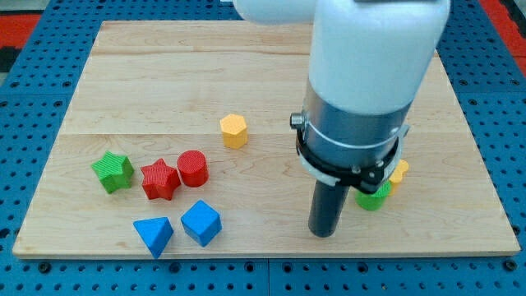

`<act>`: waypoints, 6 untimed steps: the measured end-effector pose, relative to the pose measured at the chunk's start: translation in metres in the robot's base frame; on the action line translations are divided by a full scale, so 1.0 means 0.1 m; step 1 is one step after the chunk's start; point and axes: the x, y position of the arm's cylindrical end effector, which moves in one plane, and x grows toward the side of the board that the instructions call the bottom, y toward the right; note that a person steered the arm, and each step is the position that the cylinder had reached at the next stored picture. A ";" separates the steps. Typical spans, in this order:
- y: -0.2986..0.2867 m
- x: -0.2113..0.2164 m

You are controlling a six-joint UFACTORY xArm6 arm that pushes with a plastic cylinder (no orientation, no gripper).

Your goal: Move the blue triangle and the blue cube slightly left

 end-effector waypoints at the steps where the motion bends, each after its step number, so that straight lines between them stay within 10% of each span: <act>1: -0.64 0.01; 3: -2.08 0.03; 6: -2.31 0.26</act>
